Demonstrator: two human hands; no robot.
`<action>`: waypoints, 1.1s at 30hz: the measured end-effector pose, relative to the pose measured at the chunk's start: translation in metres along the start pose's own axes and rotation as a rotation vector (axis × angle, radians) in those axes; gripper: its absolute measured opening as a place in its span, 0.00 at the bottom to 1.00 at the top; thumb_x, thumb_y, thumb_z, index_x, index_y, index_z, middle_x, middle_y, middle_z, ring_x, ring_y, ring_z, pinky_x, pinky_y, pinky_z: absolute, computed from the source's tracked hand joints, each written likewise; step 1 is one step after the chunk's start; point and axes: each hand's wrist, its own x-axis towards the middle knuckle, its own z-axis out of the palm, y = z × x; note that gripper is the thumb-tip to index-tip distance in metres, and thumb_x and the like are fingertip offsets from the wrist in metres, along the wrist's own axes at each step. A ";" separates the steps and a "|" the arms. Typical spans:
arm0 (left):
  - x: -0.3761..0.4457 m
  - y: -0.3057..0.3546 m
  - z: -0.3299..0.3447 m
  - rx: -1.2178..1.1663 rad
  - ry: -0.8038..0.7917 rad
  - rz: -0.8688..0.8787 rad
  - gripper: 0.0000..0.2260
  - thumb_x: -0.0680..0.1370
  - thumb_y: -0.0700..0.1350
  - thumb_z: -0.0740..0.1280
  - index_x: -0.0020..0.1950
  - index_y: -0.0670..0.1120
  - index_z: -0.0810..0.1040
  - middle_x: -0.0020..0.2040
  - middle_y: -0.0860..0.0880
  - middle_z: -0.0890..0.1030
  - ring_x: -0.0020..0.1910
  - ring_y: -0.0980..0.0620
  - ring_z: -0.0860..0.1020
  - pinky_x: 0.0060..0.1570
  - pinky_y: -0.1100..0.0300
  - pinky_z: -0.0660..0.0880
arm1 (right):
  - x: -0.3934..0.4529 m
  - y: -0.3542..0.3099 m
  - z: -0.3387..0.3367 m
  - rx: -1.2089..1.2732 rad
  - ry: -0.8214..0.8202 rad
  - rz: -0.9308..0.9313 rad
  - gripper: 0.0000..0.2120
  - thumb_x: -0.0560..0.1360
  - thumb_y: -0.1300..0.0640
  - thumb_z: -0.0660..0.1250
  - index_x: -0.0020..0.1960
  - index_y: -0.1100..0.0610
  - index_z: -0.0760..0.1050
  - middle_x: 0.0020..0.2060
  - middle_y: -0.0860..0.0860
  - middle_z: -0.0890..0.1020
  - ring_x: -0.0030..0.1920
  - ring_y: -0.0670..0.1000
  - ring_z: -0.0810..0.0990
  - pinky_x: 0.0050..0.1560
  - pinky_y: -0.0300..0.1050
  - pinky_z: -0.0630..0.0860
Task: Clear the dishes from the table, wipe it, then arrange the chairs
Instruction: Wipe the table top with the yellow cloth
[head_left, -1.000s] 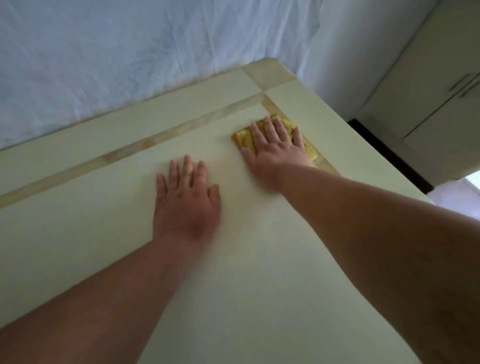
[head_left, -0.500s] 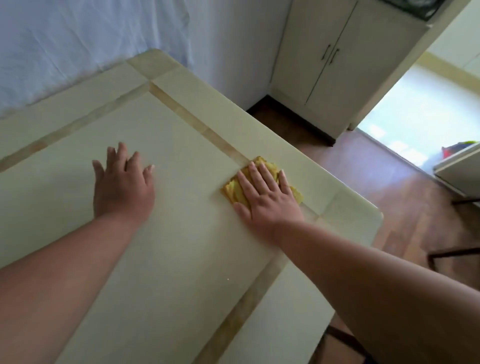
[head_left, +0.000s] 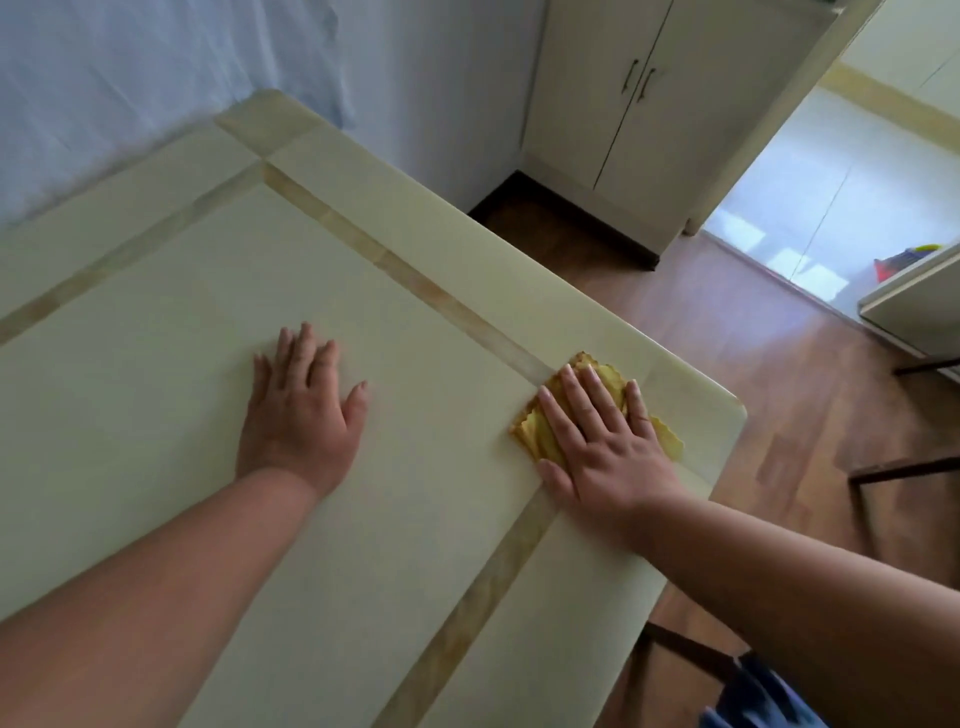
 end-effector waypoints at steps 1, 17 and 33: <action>0.000 -0.001 0.001 0.010 0.003 -0.006 0.34 0.82 0.60 0.56 0.78 0.36 0.71 0.83 0.33 0.64 0.84 0.34 0.60 0.82 0.33 0.54 | 0.005 -0.002 -0.001 -0.011 -0.007 0.000 0.38 0.82 0.29 0.35 0.88 0.44 0.36 0.87 0.51 0.35 0.85 0.54 0.29 0.84 0.67 0.35; 0.005 -0.004 0.006 0.117 -0.096 -0.111 0.40 0.81 0.62 0.54 0.83 0.34 0.63 0.85 0.35 0.59 0.86 0.38 0.54 0.82 0.33 0.52 | 0.224 -0.117 -0.054 0.026 0.061 -0.087 0.38 0.83 0.30 0.37 0.88 0.44 0.39 0.88 0.49 0.37 0.87 0.54 0.32 0.82 0.70 0.34; 0.003 -0.004 0.005 0.089 -0.107 -0.088 0.37 0.82 0.59 0.60 0.82 0.33 0.65 0.85 0.33 0.59 0.86 0.35 0.55 0.81 0.31 0.56 | 0.392 -0.204 -0.097 0.035 0.082 -0.083 0.39 0.82 0.30 0.38 0.89 0.44 0.42 0.88 0.50 0.40 0.87 0.54 0.36 0.82 0.72 0.35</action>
